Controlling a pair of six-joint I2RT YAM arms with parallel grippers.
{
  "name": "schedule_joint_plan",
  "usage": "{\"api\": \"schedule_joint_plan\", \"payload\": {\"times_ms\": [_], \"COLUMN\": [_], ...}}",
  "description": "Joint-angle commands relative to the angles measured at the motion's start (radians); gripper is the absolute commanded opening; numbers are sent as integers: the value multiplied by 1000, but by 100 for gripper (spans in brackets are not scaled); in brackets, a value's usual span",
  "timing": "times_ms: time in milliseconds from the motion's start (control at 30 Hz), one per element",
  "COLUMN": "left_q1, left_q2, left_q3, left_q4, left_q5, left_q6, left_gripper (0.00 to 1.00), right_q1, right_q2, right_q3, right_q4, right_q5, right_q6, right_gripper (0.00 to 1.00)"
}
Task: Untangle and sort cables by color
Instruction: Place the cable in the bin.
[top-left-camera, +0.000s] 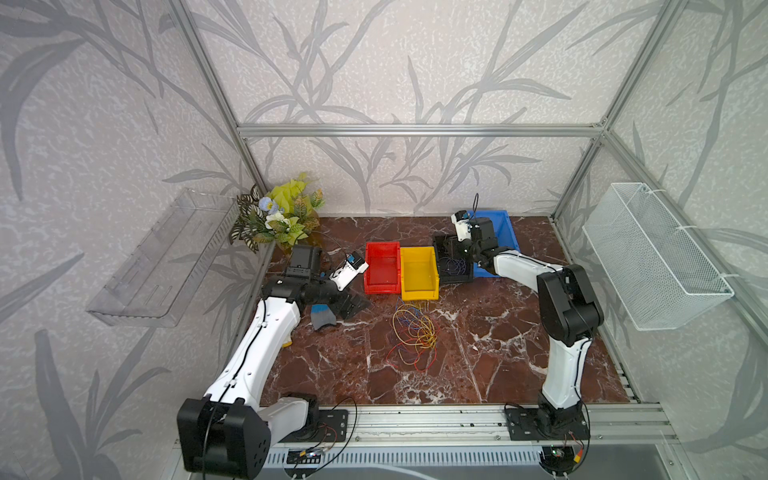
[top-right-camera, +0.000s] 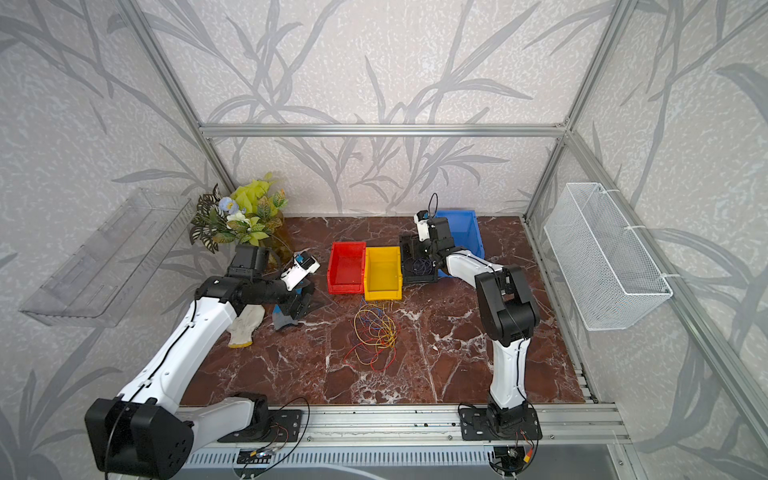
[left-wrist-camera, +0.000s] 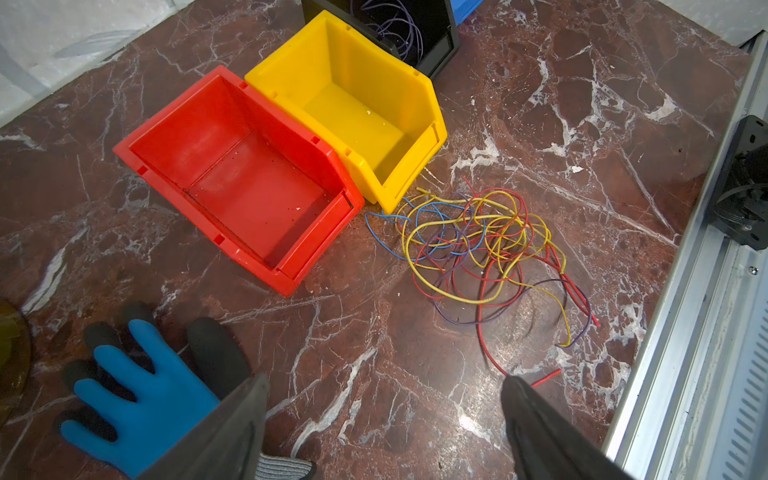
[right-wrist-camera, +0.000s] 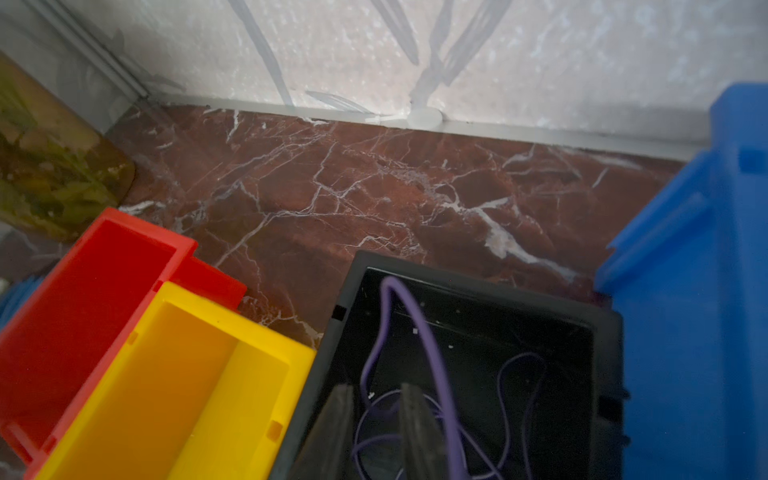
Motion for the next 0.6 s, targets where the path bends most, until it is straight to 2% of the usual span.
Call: {"api": "schedule_joint_plan", "payload": {"times_ms": [0, 300, 500, 567], "left_q1": [1, -2, -11, -13], "left_q2": [-18, -17, -9, -10], "left_q3": [-14, -26, -33, -36], "left_q4": [-13, -18, -25, -25], "left_q5": [12, 35, 47, 50], "left_q6": [21, 38, 55, 55], "left_gripper": [90, 90, 90, 90], "right_q1": [4, 28, 41, 51], "right_q2": [1, -90, -167, -160], "right_q3": [24, 85, 122, 173], "right_q4": [-45, -197, -348, -443], "right_q5": [25, 108, 169, 227], "right_q6": [-11, -58, -108, -117], "right_gripper": [38, 50, 53, 53]}}
